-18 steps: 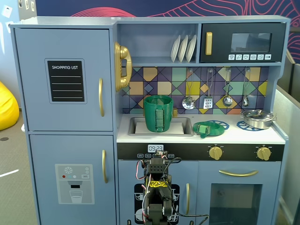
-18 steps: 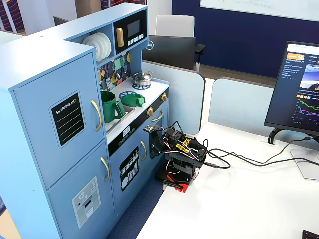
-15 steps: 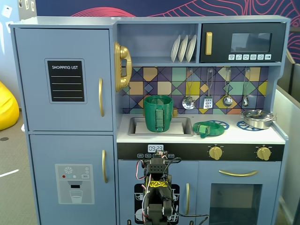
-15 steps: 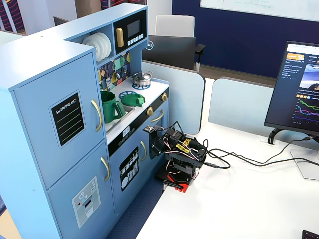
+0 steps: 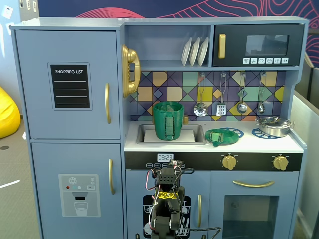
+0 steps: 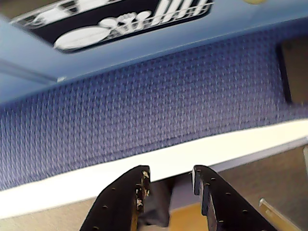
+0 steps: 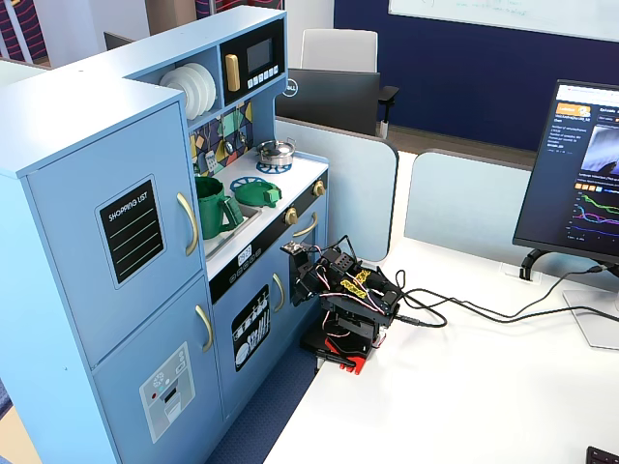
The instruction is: Pick up the lid from the counter and put it on the green recipient
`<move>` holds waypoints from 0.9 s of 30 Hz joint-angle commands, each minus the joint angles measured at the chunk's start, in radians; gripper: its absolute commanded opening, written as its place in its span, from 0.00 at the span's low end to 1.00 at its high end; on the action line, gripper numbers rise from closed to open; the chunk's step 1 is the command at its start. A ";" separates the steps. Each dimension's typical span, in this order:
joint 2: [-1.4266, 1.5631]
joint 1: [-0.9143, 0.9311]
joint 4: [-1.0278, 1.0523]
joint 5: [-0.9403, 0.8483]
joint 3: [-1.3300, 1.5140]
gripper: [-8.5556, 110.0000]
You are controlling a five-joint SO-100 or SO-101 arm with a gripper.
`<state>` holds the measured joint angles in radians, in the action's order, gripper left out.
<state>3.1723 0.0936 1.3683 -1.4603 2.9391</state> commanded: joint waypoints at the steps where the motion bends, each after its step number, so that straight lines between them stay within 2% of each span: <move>1: -0.163 0.054 -0.179 0.046 -0.135 0.08; 7: -0.420 0.219 -0.538 -0.043 -0.545 0.10; 11: -0.460 0.345 -0.988 -0.087 -0.549 0.20; 14: -0.502 0.422 -1.235 -0.155 -0.515 0.28; 20: -0.517 0.471 -1.312 -0.213 -0.511 0.35; 27: -0.632 0.495 -1.371 -0.216 -0.551 0.35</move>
<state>2.6016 0.5676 0.0491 -1.6674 2.4743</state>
